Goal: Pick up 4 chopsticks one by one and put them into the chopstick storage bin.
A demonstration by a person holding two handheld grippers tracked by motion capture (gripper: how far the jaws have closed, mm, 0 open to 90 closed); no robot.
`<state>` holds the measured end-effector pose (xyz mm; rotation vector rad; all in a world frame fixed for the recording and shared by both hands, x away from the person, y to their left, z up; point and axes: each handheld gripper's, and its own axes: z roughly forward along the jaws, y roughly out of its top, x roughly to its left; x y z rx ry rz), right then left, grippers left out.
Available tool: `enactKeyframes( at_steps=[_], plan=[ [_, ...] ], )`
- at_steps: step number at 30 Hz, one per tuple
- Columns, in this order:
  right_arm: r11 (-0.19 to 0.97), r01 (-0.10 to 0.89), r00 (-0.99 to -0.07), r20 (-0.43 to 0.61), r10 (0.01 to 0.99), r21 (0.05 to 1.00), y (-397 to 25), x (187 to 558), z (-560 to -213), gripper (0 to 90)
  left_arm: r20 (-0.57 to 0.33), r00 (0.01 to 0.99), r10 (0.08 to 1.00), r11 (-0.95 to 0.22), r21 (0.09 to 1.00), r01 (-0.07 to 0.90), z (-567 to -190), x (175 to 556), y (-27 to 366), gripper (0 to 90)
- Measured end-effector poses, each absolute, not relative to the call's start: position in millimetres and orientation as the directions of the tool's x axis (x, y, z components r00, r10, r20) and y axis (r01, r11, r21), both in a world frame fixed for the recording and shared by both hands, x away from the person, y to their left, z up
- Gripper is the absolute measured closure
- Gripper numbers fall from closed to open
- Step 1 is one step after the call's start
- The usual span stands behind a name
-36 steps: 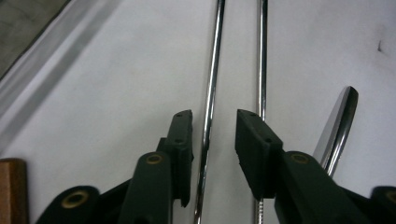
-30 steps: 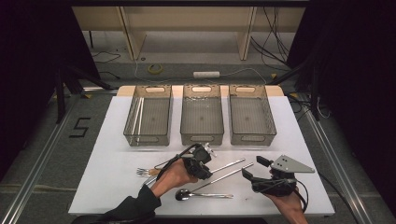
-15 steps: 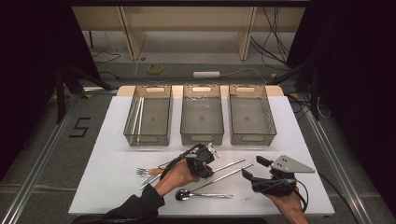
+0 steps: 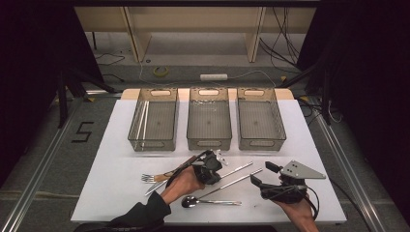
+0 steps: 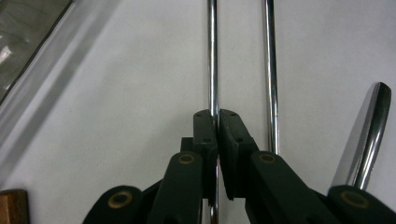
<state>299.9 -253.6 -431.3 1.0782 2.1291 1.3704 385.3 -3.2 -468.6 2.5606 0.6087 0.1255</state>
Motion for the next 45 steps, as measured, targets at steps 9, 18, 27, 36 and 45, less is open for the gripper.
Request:
enactKeyframes(
  at_steps=[9,18,27,36,45],
  plan=[
    [0.225,0.392,-0.629,0.081,0.773,0.892,-255,300,-431,27.6,-0.048,0.892,0.449,-0.752,0.519,0.406,-460,385,2,85.6],
    [0.225,0.391,-0.629,0.080,0.774,0.892,-255,299,-430,27.6,-0.095,0.884,0.457,-0.726,0.535,0.433,-448,384,9,85.6],
    [0.224,0.392,-0.628,0.081,0.774,0.892,-255,299,-430,27.6,-0.104,0.875,0.472,-0.694,0.568,0.442,-433,382,19,85.7],
    [0.226,0.392,-0.629,0.081,0.774,0.892,-255,299,-430,27.6,-0.115,0.870,0.479,-0.659,0.608,0.443,-416,379,27,85.8],
    [0.225,0.394,-0.627,0.082,0.774,0.891,-255,300,-431,27.6,-0.127,0.864,0.487,-0.622,0.644,0.445,-401,376,39,85.8]
  ],
)
